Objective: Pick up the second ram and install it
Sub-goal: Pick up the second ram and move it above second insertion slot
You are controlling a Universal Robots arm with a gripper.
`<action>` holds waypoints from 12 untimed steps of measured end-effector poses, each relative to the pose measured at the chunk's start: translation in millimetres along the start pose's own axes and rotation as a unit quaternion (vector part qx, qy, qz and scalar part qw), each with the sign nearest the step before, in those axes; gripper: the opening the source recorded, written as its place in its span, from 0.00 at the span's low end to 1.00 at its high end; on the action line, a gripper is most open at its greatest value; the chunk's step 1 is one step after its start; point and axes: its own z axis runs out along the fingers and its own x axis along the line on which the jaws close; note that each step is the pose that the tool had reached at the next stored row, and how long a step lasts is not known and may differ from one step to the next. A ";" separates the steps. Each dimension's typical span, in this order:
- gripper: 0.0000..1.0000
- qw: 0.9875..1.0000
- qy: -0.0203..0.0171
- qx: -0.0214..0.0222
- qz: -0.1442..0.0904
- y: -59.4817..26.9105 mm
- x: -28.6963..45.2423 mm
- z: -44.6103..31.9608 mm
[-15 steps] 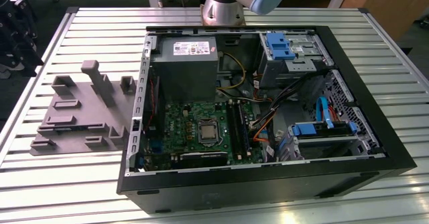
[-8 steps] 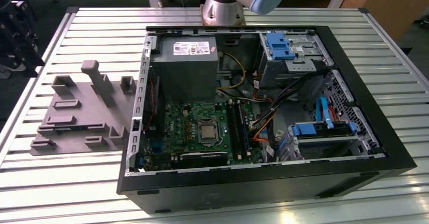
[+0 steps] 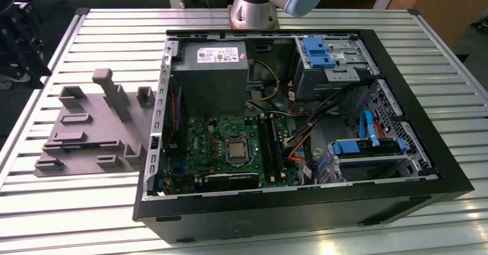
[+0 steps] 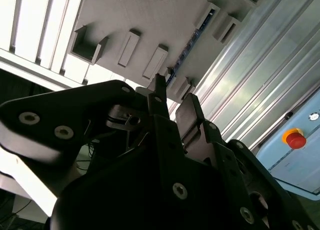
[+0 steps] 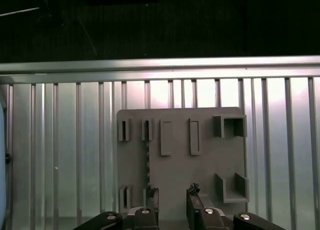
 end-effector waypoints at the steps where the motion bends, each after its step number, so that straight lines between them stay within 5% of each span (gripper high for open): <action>1: 0.36 1.000 0.000 0.000 0.000 0.0 0.0 0.2; 12: 0.36 1.000 0.000 0.000 0.000 0.1 0.2 5.5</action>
